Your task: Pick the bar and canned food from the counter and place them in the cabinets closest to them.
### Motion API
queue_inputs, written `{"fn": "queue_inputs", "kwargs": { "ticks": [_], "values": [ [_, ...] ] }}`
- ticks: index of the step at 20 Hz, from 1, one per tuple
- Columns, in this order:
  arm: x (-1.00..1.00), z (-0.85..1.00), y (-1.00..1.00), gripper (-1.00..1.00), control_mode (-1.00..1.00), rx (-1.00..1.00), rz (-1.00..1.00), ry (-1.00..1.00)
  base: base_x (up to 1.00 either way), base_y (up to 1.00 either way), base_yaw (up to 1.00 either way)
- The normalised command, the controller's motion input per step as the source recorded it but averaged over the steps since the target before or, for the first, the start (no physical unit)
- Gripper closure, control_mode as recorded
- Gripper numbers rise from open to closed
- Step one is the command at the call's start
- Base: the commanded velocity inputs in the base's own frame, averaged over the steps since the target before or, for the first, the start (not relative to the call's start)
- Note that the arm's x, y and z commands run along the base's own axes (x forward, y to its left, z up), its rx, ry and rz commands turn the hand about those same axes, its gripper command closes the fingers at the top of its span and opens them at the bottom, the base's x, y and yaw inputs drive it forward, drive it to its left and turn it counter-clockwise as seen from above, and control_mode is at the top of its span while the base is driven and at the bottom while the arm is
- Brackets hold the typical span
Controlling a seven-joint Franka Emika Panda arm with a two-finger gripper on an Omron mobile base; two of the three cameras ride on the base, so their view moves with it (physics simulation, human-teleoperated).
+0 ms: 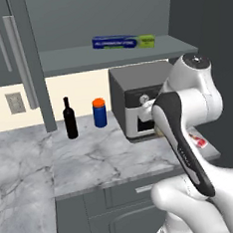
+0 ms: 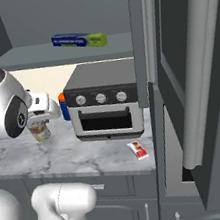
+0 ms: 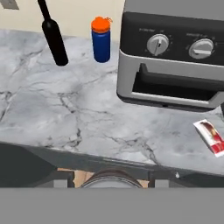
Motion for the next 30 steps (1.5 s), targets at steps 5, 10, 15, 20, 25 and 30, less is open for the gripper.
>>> {"fn": "queue_inputs", "kwargs": {
  "ticks": [5, 10, 15, 20, 25, 30],
  "values": [
    [-0.45, 1.00, 0.00, 1.00, -1.00, 0.00, 0.00, -0.18, 0.00, 0.00, 0.00],
    [-0.16, 1.00, 0.00, 1.00, -1.00, -0.02, 0.00, -0.18, 0.00, 0.00, 0.00],
    [0.41, 0.36, 0.00, 1.00, -1.00, 0.00, 0.00, -0.09, 0.00, 0.00, 0.00],
    [0.86, 0.00, 0.00, 1.00, -1.00, 0.04, -0.01, -0.03, 0.00, 0.00, 0.00],
    [0.28, 0.41, 0.00, 1.00, -1.00, 0.04, 0.00, -0.10, 0.00, 0.00, 0.00],
    [0.13, 0.55, 0.00, 1.00, -1.00, 0.02, 0.00, -0.01, 0.00, 0.00, 0.00]
  ]
}}
